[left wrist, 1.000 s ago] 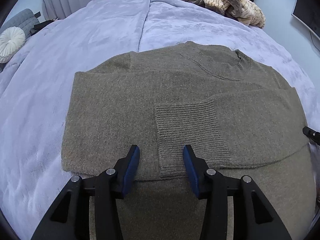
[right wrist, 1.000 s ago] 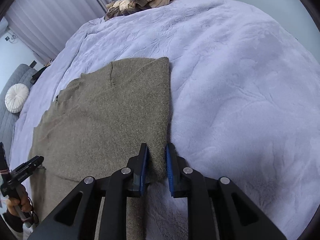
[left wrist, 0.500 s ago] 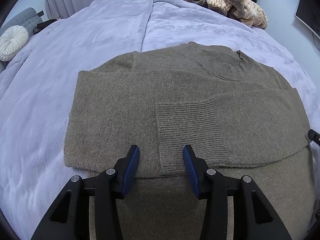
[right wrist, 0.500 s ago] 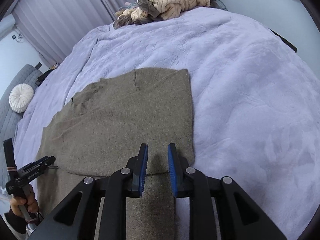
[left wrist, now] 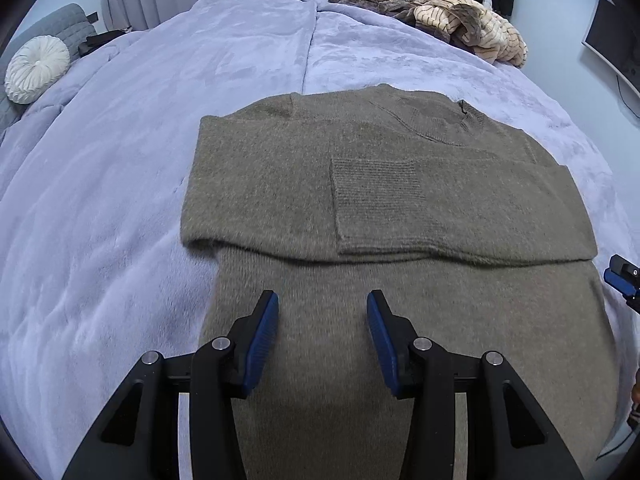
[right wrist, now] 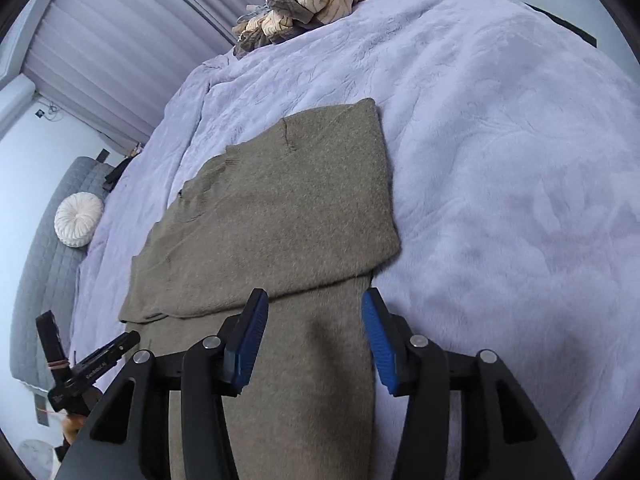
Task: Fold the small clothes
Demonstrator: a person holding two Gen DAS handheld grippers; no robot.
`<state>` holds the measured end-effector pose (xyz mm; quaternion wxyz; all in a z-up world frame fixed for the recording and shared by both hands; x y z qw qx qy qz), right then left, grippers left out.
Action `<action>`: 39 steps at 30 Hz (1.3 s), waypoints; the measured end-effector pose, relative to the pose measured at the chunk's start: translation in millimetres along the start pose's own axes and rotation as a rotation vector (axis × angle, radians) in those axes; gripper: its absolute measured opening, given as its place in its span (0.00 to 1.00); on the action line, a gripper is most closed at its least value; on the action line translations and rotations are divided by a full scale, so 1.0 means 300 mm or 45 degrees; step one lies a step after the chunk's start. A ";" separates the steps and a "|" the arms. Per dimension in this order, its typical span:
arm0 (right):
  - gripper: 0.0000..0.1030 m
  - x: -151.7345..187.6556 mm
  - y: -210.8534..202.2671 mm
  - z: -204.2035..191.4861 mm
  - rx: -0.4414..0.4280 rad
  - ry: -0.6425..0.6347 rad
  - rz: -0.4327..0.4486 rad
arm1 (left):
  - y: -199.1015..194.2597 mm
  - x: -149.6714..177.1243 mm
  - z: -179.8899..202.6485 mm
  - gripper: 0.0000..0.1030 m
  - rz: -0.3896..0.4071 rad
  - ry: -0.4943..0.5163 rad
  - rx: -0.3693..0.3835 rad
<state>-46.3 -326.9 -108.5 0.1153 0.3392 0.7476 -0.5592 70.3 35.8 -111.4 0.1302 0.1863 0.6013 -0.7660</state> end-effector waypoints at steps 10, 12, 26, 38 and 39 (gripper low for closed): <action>0.62 0.173 -0.100 -0.095 -0.103 0.040 0.003 | -0.175 0.151 -0.071 0.83 0.078 -0.041 0.060; 0.62 0.207 -0.110 -0.107 -0.118 0.048 -0.003 | -0.200 0.175 -0.080 0.83 0.101 -0.038 0.060; 0.83 0.347 -0.206 -0.177 -0.188 -0.010 0.027 | -0.254 0.305 -0.217 1.00 0.093 -0.146 0.047; 0.83 0.544 -0.328 -0.089 -0.347 0.073 0.019 | -0.309 0.471 -0.243 1.00 -0.121 0.006 0.377; 0.83 0.567 -0.332 -0.088 -0.381 0.080 0.013 | -0.313 0.499 -0.236 1.00 -0.152 0.025 0.409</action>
Point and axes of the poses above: each gripper's, at about its wrist camera, not at the fingertips, and y roughly the way its jaws point, z to its right, x to its underside, the point moved 6 cm from there along y, roughly the way its jaws point, and after that the axes turned 14 degrees about -y, right-handed, at the moved point
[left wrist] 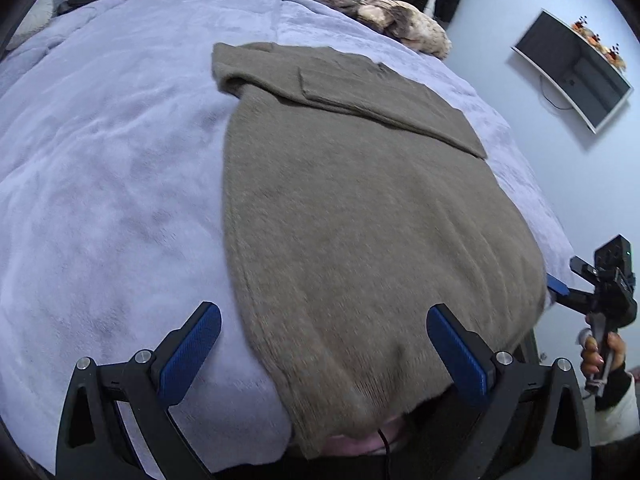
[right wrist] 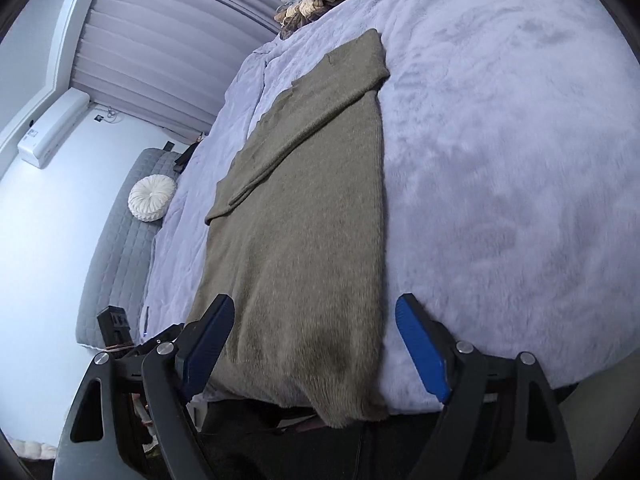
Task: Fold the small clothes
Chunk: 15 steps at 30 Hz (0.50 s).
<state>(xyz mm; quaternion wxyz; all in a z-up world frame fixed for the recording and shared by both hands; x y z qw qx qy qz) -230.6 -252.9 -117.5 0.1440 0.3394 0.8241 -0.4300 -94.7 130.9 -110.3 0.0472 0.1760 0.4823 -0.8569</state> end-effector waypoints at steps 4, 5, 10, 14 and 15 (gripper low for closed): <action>0.83 0.090 0.012 -0.008 -0.125 0.014 -0.061 | 0.013 0.083 0.025 1.00 -0.077 0.064 0.040; 0.83 0.108 0.021 -0.010 -0.140 0.006 -0.073 | 0.017 0.095 0.033 1.00 -0.078 0.083 0.029; 0.84 0.169 0.098 -0.048 -0.258 0.006 -0.140 | 0.032 0.120 0.066 1.00 -0.073 0.109 -0.011; 0.84 0.188 0.136 -0.140 -0.375 -0.062 -0.152 | 0.024 0.118 0.084 1.00 -0.082 0.092 0.026; 0.84 0.187 0.139 -0.160 -0.404 -0.079 -0.146 | 0.019 0.127 0.087 1.00 -0.099 0.085 0.056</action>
Point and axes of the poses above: each gripper's, at about its wrist camera, not at the fingertips, and y roughly the way its jaws point, z to its right, x to its underside, the point moved 6 cm from there along y, roughly the way its jaws point, and after that the axes turned 14 degrees about -y, right-handed, at the moved point
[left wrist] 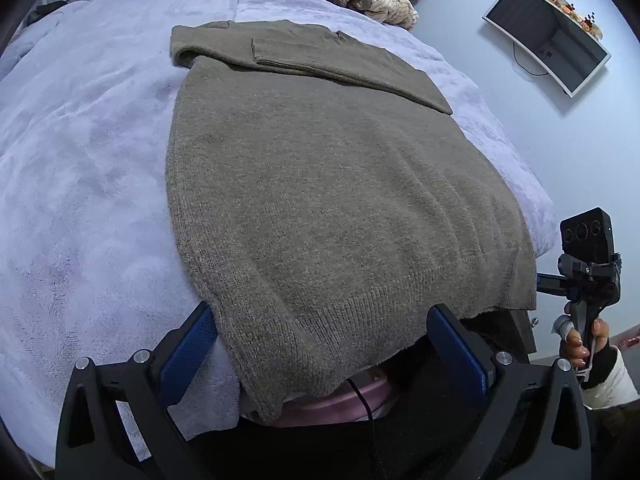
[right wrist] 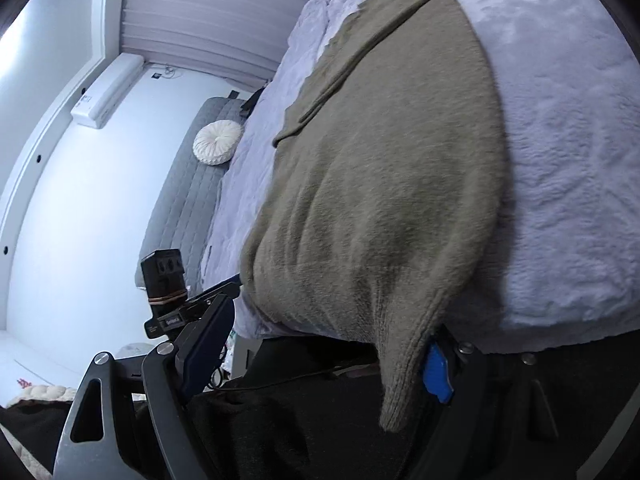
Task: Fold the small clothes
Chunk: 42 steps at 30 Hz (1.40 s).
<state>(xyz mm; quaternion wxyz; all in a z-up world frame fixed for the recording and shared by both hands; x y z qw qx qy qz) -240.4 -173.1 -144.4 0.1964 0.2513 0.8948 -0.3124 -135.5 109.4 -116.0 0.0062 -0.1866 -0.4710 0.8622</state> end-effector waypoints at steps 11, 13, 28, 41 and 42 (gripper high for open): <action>0.22 0.050 0.031 0.062 0.029 0.167 0.022 | 0.079 0.107 -0.030 0.48 -0.163 -0.072 -0.026; 0.14 0.049 0.029 0.052 0.005 0.158 0.040 | 0.077 0.101 -0.055 0.24 -0.171 -0.121 -0.047; 0.13 -0.405 -0.066 -0.124 -0.398 0.008 0.391 | -0.234 -0.292 0.087 0.17 0.312 -0.143 0.245; 0.16 -0.723 0.067 0.293 0.046 0.308 0.286 | 0.051 -0.647 -0.041 0.18 0.253 -0.133 -0.134; 0.17 -0.718 0.070 0.318 0.102 0.321 0.261 | 0.066 -0.652 -0.058 0.22 0.238 -0.150 -0.159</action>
Point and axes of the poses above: each gripper's, at about its wrist camera, not at the fingertips, and y roughly the way its jaws point, z to its right, x to its underside, the point moved 6 cm from there along y, roughly the way its jaws point, and after that the axes turned 14 degrees about -y, right-handed, at the moved point
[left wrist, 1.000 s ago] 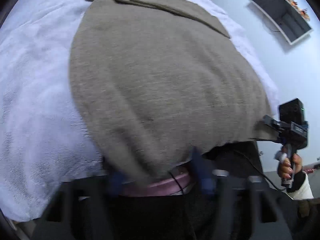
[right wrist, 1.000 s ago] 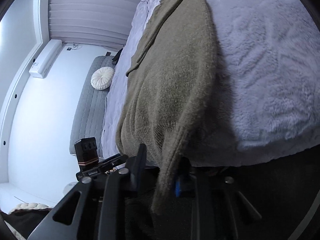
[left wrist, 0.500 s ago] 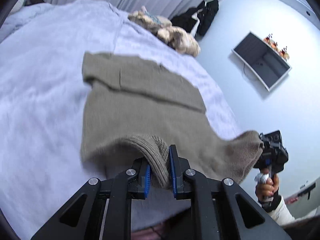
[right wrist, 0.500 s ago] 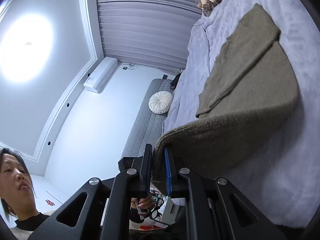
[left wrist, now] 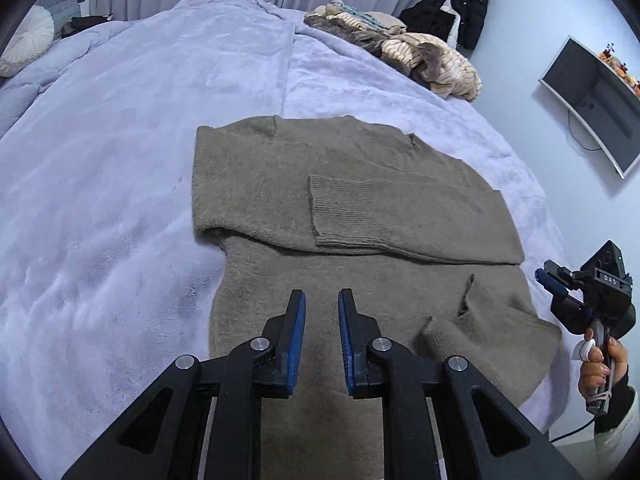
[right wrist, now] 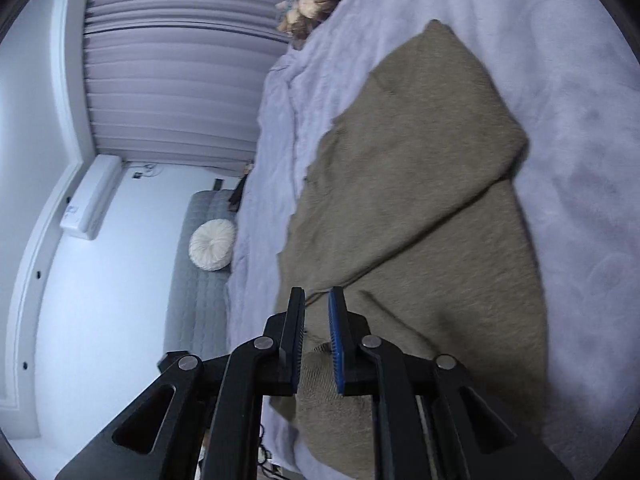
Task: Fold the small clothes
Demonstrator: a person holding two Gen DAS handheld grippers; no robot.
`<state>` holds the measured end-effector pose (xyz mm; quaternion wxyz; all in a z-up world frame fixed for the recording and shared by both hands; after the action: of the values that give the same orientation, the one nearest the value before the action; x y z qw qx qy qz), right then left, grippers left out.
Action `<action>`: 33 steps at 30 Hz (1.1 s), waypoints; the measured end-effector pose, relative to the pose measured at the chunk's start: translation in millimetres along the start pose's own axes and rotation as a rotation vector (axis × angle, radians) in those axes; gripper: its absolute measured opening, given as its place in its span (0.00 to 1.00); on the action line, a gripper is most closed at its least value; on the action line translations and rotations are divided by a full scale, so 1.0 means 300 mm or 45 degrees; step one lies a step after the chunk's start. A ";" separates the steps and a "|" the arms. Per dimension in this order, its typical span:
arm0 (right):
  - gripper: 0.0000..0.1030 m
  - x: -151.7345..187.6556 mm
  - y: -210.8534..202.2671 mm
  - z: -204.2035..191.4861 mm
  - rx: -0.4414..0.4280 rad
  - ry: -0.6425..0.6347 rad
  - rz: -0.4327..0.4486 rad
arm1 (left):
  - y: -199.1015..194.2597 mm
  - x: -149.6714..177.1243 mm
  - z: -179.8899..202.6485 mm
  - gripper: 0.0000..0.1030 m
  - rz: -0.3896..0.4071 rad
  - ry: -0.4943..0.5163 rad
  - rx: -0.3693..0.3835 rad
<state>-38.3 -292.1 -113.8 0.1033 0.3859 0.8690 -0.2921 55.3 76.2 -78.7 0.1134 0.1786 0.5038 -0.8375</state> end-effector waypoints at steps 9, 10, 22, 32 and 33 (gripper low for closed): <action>0.74 0.061 0.089 -0.093 0.378 -0.550 -0.338 | 0.065 0.041 0.077 0.94 -0.104 0.294 -0.037; 0.73 0.074 0.128 -0.114 0.421 -0.625 -0.388 | 0.090 0.055 0.086 0.94 -0.140 0.332 -0.060; 0.10 0.310 0.186 -0.257 0.952 -1.425 -0.539 | 0.003 0.189 0.138 0.09 -0.017 0.576 -0.174; 0.10 0.039 -0.010 -0.398 1.124 -1.390 -0.072 | -0.249 -0.093 0.197 0.09 0.416 0.425 -0.118; 0.10 0.008 -0.002 -0.407 1.133 -1.383 -0.054 | -0.249 -0.144 0.204 0.09 0.449 0.414 -0.127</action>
<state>-34.8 -219.2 -15.7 0.3493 0.1739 0.4998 -0.7733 55.8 57.4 25.2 0.1839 0.3904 0.5172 -0.7391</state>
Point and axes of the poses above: each gripper's, at about its wrist camera, not at the fingertips, and y roughly the way its jaws point, z to its right, x to its underside, the point moved 6 cm from there along y, roughly the way its jaws point, and after that the axes turned 14 degrees about -y, right-handed, at the moved point
